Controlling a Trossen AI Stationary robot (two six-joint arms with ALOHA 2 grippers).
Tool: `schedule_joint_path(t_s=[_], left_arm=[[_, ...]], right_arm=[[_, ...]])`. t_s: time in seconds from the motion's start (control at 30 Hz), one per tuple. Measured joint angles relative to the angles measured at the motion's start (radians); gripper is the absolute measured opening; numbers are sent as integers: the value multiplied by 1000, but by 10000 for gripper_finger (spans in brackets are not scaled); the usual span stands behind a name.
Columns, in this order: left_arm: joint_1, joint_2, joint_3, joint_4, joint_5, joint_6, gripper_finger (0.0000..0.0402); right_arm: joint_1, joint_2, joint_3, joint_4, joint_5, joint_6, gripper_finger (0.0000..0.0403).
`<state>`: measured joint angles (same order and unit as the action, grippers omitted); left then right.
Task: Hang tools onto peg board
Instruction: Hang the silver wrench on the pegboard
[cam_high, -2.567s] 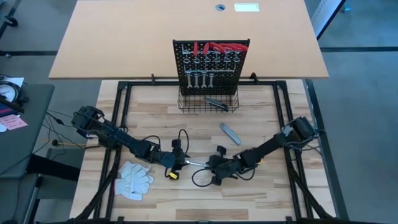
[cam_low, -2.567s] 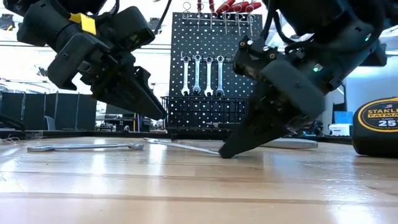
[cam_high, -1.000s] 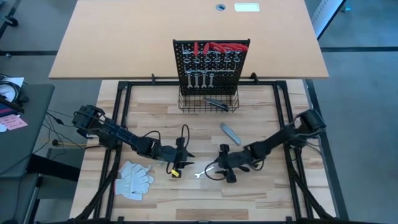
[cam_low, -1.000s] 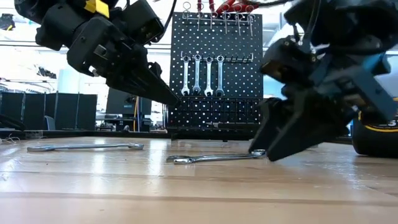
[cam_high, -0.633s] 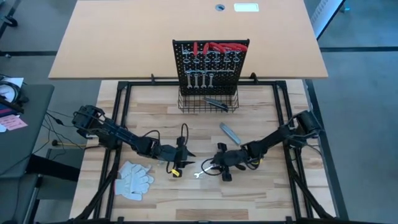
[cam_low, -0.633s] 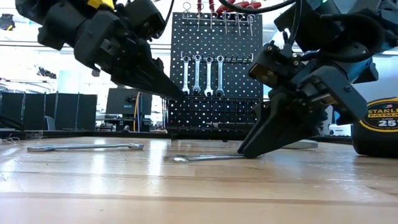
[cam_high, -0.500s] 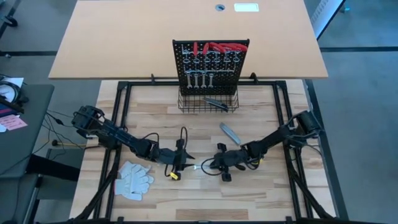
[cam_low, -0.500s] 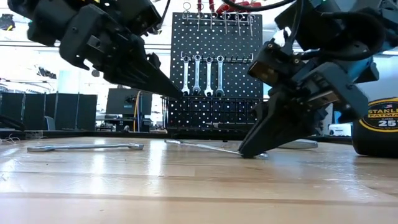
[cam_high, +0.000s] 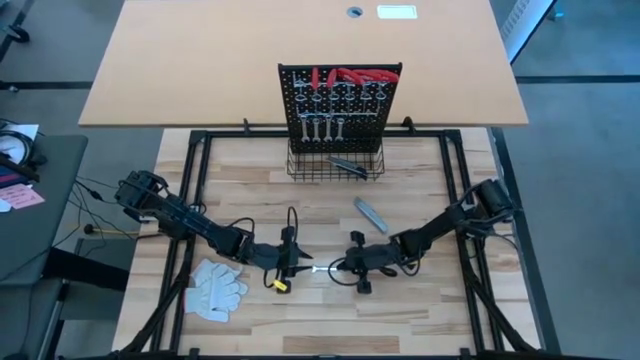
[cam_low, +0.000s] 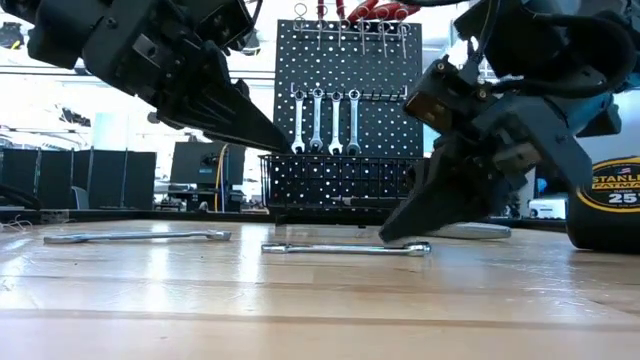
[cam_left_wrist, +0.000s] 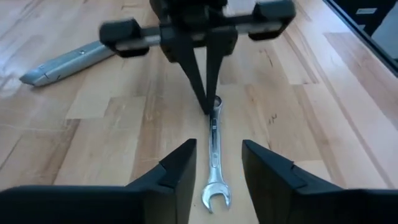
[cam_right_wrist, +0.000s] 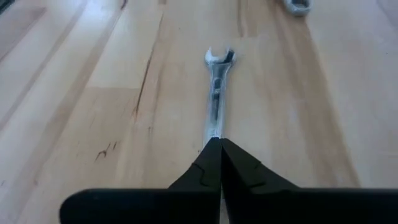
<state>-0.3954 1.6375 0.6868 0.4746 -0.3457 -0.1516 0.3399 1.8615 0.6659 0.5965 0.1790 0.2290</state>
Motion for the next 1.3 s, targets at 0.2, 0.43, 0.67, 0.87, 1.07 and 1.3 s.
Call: schedule_joint_path(t_s=[0.2,0.43,0.67,0.87,1.07,1.3], left_arm=[[-1,0,0,6,0,-31,154],[-6,0,-1,1,0,-99,157],[-4,0,-1,3,-7,-81,157],[-5,0,-1,1,-7,-81,157],[-5,0,-1,0,-8,-81,157],[-5,0,-2,-14,-10,-97,157]], right_arm=[[17,-112,4,-28,7,39,58],[105,-210,5,-206,28,89,100],[198,-157,4,-246,120,155,102],[210,-92,4,-244,152,218,102],[168,-63,6,-239,133,286,116],[154,-60,6,-245,139,260,203]])
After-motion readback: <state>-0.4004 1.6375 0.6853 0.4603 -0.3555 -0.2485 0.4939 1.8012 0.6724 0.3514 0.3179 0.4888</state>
